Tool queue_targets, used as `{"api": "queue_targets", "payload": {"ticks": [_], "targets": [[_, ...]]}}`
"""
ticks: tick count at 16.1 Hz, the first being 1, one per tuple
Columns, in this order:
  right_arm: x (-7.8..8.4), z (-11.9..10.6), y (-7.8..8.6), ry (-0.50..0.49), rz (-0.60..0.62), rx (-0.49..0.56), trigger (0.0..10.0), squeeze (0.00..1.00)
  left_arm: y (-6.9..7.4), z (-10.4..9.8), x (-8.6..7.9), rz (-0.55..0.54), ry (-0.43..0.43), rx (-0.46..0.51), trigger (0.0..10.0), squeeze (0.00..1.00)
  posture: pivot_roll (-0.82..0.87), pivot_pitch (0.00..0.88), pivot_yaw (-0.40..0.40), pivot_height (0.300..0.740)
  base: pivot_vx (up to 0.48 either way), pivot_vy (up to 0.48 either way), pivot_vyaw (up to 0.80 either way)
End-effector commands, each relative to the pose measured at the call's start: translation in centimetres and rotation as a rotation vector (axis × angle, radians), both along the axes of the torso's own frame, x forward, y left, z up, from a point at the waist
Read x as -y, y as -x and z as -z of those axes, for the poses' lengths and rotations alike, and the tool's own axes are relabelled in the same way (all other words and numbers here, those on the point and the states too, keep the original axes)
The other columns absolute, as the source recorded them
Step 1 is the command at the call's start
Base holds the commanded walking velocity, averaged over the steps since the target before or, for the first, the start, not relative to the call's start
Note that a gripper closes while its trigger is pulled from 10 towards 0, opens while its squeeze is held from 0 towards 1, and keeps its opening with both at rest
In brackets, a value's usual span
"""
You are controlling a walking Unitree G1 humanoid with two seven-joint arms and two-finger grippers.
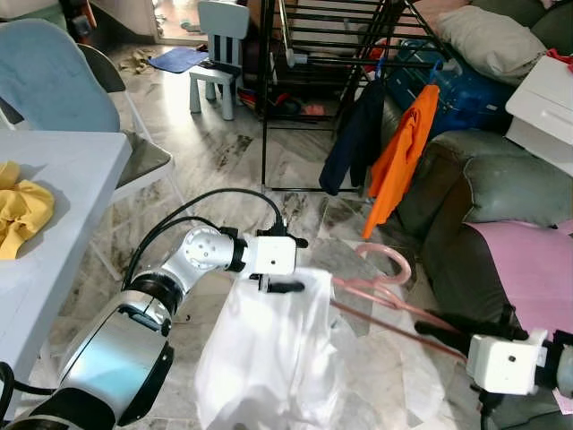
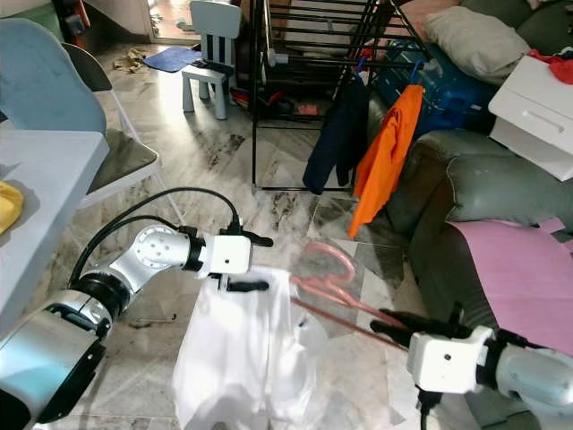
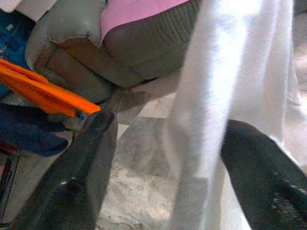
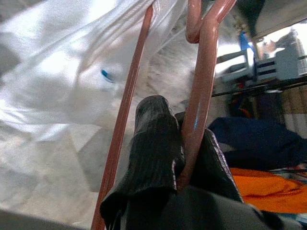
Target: Hang hanger
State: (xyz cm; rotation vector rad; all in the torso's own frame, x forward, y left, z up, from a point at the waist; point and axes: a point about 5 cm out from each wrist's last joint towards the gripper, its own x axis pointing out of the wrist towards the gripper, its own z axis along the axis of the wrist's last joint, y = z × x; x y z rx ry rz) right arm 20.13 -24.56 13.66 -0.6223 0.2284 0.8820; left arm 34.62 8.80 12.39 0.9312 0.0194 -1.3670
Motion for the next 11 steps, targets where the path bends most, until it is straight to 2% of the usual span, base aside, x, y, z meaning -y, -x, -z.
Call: {"api": "queue_targets", "payload": {"ticks": [1, 11], "targets": [[-0.1, -0.7, -0.4, -0.004, -0.005, 0.061, 10.0, 0.0, -0.1, -0.3, 0.6, 0.021, -0.028, -0.002, 0.0, 0.0, 0.04, 0.0, -0.043, 0.74, 0.0, 0.0, 0.0], [-0.6, 0.0, -1.3, -0.003, 0.009, 0.114, 10.0, 0.0, -1.0, -2.2, 1.0, 0.019, 0.0, -0.001, 0.0, 0.0, 0.04, 0.0, -0.039, 0.74, 0.0, 0.0, 0.0]]}}
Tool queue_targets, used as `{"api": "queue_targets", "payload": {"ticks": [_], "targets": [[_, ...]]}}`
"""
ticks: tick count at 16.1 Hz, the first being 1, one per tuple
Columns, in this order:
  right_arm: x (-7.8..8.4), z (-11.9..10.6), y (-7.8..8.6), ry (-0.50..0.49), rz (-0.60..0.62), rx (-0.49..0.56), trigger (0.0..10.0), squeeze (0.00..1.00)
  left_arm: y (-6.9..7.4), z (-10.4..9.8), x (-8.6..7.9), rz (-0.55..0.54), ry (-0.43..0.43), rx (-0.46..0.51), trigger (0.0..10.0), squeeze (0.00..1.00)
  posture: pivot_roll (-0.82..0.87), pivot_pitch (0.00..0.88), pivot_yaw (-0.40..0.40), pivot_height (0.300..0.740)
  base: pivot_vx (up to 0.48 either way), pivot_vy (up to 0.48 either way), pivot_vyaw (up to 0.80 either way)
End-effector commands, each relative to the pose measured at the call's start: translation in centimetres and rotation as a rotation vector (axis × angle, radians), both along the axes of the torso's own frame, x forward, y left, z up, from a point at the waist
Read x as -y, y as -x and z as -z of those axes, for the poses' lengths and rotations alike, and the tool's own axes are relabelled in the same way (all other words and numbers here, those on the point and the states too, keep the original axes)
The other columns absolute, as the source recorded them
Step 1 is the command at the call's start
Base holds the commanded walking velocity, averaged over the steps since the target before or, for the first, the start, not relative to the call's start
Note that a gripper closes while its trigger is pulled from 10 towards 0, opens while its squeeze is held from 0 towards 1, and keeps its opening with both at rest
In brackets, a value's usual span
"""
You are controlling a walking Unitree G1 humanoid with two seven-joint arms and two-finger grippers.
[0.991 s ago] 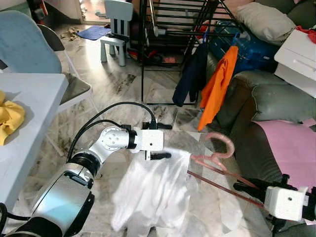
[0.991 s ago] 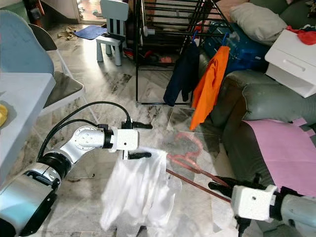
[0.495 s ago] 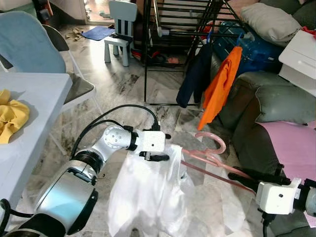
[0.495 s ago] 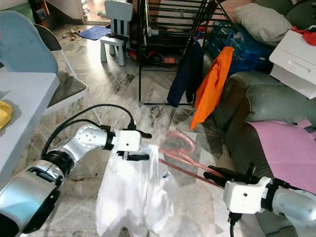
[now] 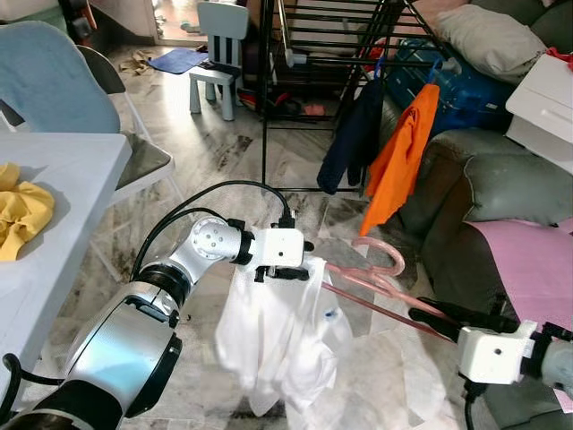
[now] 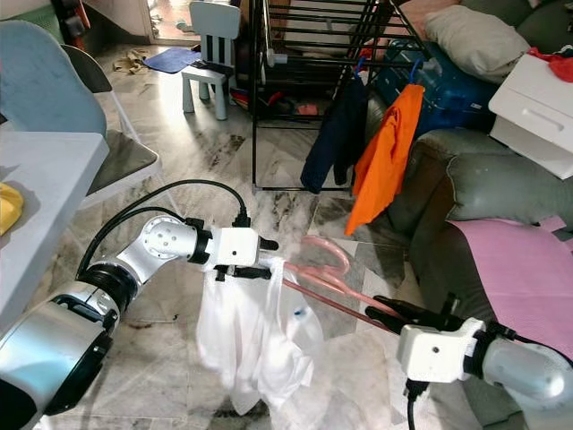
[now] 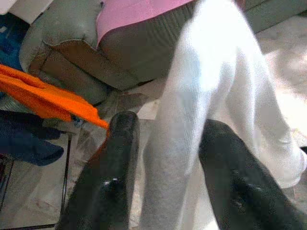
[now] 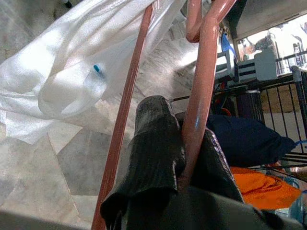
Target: Hang hanger
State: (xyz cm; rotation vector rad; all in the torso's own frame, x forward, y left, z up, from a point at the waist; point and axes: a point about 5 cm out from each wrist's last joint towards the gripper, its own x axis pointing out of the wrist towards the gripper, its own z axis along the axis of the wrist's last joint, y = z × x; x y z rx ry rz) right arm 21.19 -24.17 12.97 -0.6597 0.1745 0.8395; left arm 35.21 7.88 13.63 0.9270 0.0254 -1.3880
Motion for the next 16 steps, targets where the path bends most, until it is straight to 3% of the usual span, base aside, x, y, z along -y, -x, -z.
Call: {"api": "queue_targets", "payload": {"ticks": [1, 15, 16], "targets": [[-0.3, -0.6, -0.4, -0.014, -0.009, 0.047, 10.0, 0.0, -0.4, -0.9, 0.1, 0.006, 0.003, 0.005, 0.0, 0.0, 0.04, 0.0, -0.038, 0.74, 0.0, 0.0, 0.0], [-0.5, -0.4, -1.3, -0.023, 0.024, 0.088, 10.0, 0.0, 0.0, -0.5, -0.1, 0.028, 0.006, -0.08, 0.0, 0.0, 0.05, 0.0, -0.037, 0.74, 0.0, 0.0, 0.0], [-0.4, -0.3, -1.7, -0.091, 0.064, 0.036, 10.0, 1.0, -0.1, -0.5, -0.2, 0.009, 0.032, -0.077, 0.0, 0.0, 0.04, 0.0, -0.036, 0.74, 0.0, 0.0, 0.0]]}}
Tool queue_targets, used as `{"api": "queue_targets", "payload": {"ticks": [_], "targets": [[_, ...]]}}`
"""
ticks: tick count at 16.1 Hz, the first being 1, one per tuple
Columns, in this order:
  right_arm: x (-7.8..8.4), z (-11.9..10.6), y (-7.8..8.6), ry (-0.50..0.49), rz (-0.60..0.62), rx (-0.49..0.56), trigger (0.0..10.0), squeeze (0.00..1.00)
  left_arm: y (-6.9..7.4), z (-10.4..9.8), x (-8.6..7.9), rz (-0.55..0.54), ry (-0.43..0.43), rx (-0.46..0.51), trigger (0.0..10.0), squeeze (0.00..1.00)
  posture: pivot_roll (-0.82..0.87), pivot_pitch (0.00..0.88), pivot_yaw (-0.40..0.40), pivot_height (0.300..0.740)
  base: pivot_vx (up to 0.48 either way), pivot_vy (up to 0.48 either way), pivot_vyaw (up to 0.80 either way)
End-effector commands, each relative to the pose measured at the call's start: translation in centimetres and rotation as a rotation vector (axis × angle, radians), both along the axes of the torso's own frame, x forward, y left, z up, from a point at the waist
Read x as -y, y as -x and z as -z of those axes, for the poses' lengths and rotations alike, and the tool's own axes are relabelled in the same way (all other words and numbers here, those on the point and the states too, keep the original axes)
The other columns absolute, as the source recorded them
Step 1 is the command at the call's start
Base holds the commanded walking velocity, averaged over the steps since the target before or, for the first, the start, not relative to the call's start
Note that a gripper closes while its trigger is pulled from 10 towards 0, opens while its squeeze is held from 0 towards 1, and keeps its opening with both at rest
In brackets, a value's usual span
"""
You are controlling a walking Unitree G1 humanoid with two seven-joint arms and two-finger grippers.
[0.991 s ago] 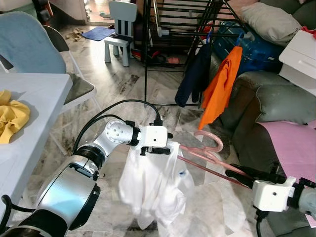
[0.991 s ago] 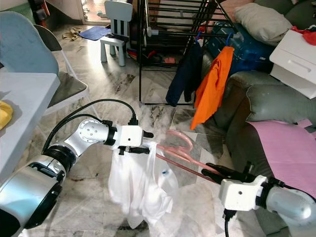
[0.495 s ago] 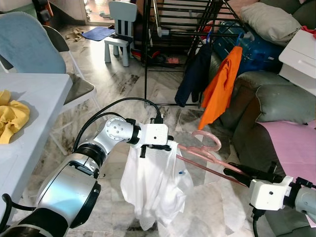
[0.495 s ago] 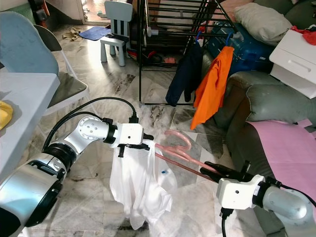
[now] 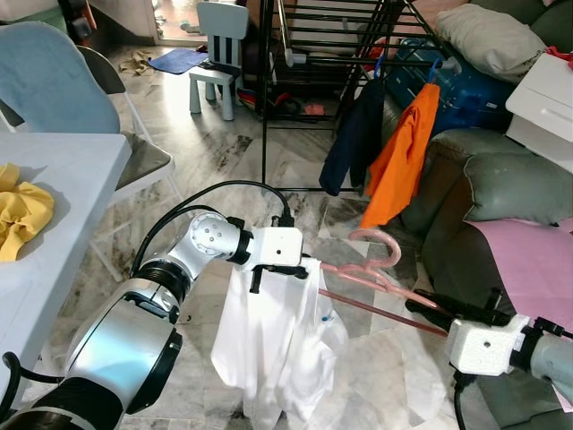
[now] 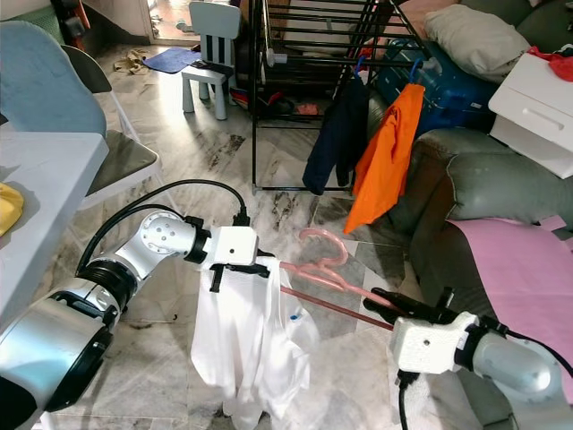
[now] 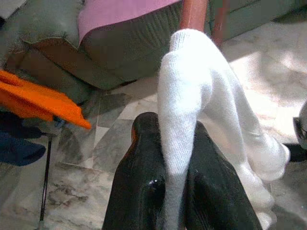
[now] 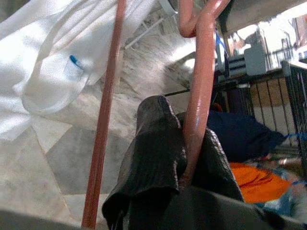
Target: Hang hanger
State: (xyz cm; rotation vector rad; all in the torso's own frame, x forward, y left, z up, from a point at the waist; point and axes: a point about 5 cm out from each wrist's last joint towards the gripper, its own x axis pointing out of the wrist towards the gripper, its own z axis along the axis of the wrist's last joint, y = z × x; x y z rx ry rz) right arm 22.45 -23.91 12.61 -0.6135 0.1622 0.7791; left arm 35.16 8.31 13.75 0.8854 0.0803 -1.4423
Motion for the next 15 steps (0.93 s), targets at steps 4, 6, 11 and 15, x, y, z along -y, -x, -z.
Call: {"api": "queue_targets", "payload": {"ticks": [4, 6, 11, 15], "targets": [[-0.2, 0.3, 0.1, -0.02, -0.007, -0.064, 10.0, 1.0, -0.3, -0.2, -0.7, -0.054, 0.027, 0.031, 0.0, 0.0, 0.04, 0.0, -0.042, 0.74, 0.0, 0.0, 0.0], [0.8, 0.6, 0.2, 0.085, -0.001, -0.076, 10.0, 1.0, -0.6, 0.1, -1.9, -0.111, -0.001, 0.03, 0.0, 0.0, 0.04, 0.0, -0.045, 0.74, 0.0, 0.0, 0.0], [3.6, -1.2, -1.3, 0.216, 0.099, 0.005, 10.0, 1.0, -0.5, 1.0, -3.2, -0.194, 0.022, 0.004, 0.0, 0.0, 0.04, 0.0, -0.057, 0.74, 0.0, 0.0, 0.0], [5.4, -3.5, -2.7, 0.226, 0.234, 0.127, 10.0, 1.0, -1.1, 0.8, -3.6, -0.312, 0.076, 0.054, 0.0, 0.0, 0.04, 0.0, -0.058, 0.74, 0.0, 0.0, 0.0]]}}
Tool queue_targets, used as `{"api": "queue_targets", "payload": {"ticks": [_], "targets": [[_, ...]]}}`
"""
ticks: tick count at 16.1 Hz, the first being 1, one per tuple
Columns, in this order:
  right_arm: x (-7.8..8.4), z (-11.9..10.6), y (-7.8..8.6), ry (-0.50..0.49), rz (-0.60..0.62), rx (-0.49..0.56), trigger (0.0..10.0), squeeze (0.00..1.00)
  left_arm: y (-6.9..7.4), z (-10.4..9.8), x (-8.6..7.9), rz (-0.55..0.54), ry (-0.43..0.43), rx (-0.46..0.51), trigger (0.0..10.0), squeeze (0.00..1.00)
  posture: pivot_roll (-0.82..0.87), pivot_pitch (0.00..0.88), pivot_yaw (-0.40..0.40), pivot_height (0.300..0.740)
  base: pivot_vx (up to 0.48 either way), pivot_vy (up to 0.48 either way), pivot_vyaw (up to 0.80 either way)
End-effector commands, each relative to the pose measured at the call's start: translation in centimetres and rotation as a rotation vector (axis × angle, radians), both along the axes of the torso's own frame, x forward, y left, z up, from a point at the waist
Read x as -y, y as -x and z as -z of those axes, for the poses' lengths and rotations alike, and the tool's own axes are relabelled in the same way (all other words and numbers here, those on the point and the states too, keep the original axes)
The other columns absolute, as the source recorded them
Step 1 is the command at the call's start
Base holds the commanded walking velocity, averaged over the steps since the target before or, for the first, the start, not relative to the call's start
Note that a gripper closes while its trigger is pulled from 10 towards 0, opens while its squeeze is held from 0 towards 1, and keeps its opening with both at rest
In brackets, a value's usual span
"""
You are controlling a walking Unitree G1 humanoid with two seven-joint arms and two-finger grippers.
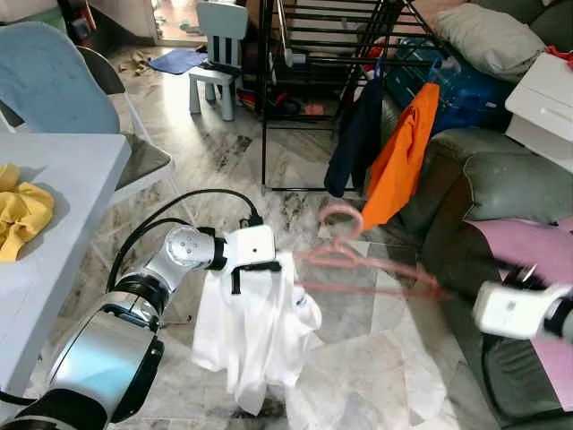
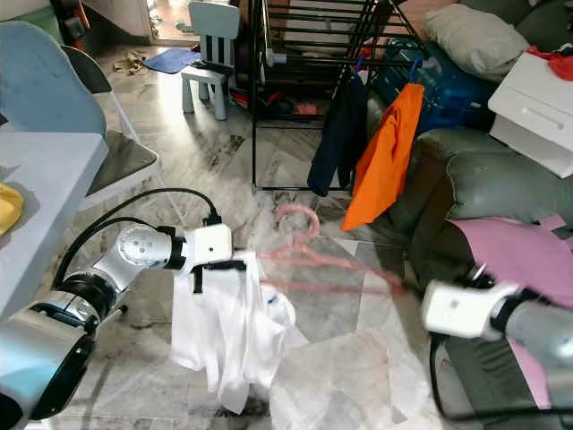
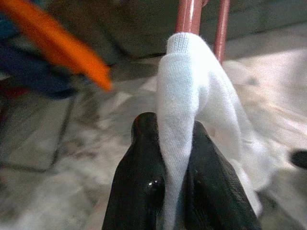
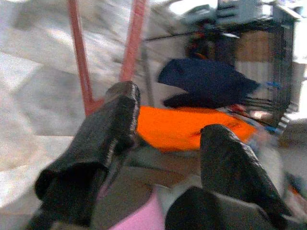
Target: Hang hanger
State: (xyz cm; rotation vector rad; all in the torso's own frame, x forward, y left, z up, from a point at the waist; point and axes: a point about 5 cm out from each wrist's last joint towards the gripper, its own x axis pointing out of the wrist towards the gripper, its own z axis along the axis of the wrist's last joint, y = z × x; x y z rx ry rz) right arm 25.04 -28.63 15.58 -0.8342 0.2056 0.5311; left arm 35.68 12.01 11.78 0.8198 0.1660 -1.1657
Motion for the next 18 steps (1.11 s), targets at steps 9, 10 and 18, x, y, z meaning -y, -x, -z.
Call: {"api": "queue_targets", "payload": {"ticks": [9, 10, 18], "targets": [[-3.4, 3.7, -1.6, -0.644, 0.471, 0.145, 10.0, 1.0, -1.4, -2.5, 2.0, -0.229, 0.504, -0.041, 0.0, 0.0, 0.05, 0.0, -0.044, 0.74, 0.0, 0.0, 0.0], [-3.6, 4.5, -1.8, -0.723, 0.531, 0.124, 10.0, 1.0, -1.2, -3.1, 2.9, -0.16, 0.538, -0.041, 0.0, 0.0, 0.06, 0.0, -0.045, 0.74, 0.0, 0.0, 0.0], [-6.6, 6.3, -3.2, -0.907, 0.551, 0.015, 10.0, 1.0, -0.3, -7.0, 6.5, 0.173, 0.603, 0.037, 0.0, 0.0, 0.07, 0.0, -0.048, 0.74, 0.0, 0.0, 0.0]]}}
